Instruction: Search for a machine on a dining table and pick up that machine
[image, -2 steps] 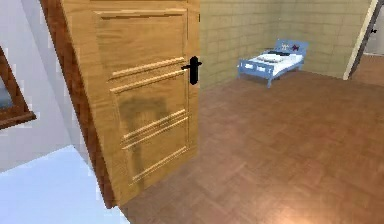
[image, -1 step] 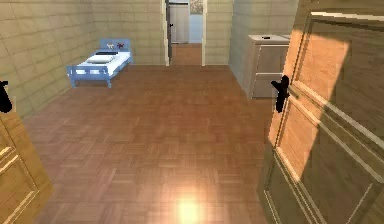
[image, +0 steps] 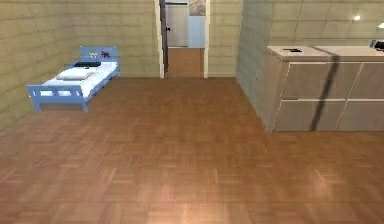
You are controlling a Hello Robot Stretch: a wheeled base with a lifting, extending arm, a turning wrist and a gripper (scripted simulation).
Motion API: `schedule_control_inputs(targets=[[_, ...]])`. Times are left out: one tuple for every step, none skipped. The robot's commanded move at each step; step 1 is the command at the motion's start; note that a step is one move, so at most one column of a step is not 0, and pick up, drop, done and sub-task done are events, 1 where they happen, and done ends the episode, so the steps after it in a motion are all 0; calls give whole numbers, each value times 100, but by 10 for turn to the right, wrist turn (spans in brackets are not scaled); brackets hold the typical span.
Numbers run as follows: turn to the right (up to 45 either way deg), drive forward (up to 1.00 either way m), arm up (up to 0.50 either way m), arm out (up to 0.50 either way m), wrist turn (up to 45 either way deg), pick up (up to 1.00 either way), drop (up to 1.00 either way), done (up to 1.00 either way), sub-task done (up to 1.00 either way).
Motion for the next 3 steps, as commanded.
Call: schedule_control_inputs(targets=[[0,100,0,0,0,0,0,0,0],[0,100,0,0,0,0,0,0,0],[0,100,0,0,0,0,0,0,0]])
